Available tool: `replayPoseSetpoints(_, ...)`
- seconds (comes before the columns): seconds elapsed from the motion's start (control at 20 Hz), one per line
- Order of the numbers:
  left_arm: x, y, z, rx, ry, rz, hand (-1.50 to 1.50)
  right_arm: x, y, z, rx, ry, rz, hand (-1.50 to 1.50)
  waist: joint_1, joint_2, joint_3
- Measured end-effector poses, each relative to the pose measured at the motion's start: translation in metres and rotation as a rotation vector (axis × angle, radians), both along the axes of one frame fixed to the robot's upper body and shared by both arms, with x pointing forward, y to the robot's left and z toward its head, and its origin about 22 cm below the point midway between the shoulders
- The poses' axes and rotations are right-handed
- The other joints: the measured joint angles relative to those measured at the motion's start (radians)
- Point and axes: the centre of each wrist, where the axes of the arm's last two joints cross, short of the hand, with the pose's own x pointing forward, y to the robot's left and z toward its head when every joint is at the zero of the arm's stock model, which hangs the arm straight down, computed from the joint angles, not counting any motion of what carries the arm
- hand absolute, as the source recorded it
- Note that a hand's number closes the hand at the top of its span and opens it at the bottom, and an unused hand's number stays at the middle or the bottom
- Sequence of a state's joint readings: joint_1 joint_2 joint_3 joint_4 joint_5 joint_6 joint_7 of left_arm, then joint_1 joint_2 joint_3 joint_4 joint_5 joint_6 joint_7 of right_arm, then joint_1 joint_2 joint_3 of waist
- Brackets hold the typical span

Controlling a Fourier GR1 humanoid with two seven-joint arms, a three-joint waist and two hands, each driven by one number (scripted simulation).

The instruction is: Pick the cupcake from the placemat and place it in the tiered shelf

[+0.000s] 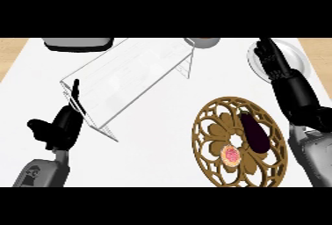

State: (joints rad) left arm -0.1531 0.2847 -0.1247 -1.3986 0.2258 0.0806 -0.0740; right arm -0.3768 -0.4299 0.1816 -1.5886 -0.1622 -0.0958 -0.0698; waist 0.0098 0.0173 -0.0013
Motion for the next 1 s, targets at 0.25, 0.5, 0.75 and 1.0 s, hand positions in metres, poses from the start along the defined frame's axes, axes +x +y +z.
replayPoseSetpoints(0.25,0.001,0.014,-0.002,-0.035,0.02,0.071,0.0,-0.004,-0.052,-0.003,-0.014,0.003,0.021,1.5,-0.016,-0.016,0.004)
replayPoseSetpoints(0.5,-0.003,0.027,0.0,-0.073,0.046,0.119,0.0,-0.016,-0.116,-0.025,-0.209,0.177,-0.129,-1.5,-0.021,-0.013,0.014)
replayPoseSetpoints(0.75,-0.006,0.025,0.002,-0.103,0.096,0.118,0.0,-0.026,-0.143,-0.053,-0.188,0.262,-0.082,-1.5,-0.01,-0.021,0.022)
replayPoseSetpoints(1.0,-0.012,0.031,0.005,-0.076,0.127,0.127,0.0,-0.031,-0.159,-0.048,-0.23,0.288,0.088,-1.5,-0.011,-0.03,0.023)
